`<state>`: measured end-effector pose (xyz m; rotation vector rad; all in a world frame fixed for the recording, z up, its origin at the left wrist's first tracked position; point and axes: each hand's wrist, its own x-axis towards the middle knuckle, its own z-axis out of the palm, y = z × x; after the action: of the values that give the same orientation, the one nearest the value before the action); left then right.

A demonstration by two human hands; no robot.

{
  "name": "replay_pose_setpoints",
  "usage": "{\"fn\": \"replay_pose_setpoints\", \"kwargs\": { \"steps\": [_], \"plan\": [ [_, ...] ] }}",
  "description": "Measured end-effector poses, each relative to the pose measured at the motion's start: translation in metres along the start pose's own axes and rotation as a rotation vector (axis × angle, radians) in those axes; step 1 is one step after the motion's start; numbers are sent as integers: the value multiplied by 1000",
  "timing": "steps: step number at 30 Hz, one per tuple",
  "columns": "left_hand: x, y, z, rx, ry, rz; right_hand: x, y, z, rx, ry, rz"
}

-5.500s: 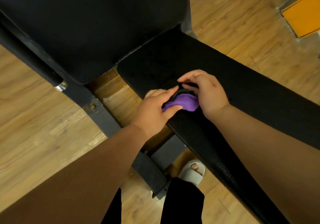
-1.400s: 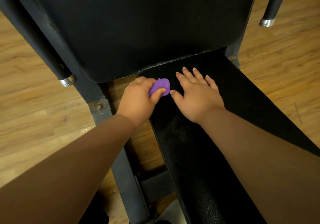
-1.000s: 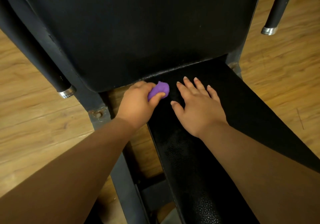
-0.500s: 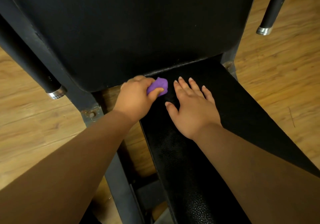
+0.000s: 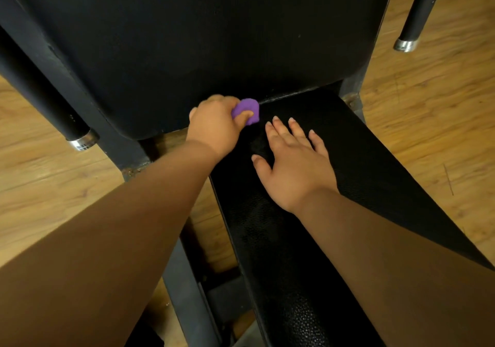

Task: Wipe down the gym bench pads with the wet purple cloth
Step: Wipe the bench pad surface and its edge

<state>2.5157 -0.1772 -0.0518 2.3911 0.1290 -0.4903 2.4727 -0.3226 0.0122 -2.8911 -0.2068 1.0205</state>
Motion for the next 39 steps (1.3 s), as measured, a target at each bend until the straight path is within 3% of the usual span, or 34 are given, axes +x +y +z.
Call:
{"fn": "replay_pose_setpoints", "kwargs": {
  "steps": [3,10,15,21,26,30,36,39],
  "plan": [
    [5,1,1,-52,-5,-76,0,0,0,-1,-4,1],
    [-57,-14,-1,-71,66,52,-1,-2,0,-6,9,-4],
    [-27,-11,-3,-155,129,-261,-1,-1,0,-15,12,-15],
    [-76,-4,6,-284,218,-248,-2,-2,2,-22,18,-25],
    [-93,-14,7,-677,363,-483,-8,-3,2,4,73,-162],
    [-81,-20,7,-908,344,-581,-12,-9,0,-4,59,-283],
    [-65,-27,8,-973,391,-692,9,-32,2,83,-23,-177],
    [-65,-27,13,-1004,427,-702,16,-45,15,-15,10,-151]
  ]
}}
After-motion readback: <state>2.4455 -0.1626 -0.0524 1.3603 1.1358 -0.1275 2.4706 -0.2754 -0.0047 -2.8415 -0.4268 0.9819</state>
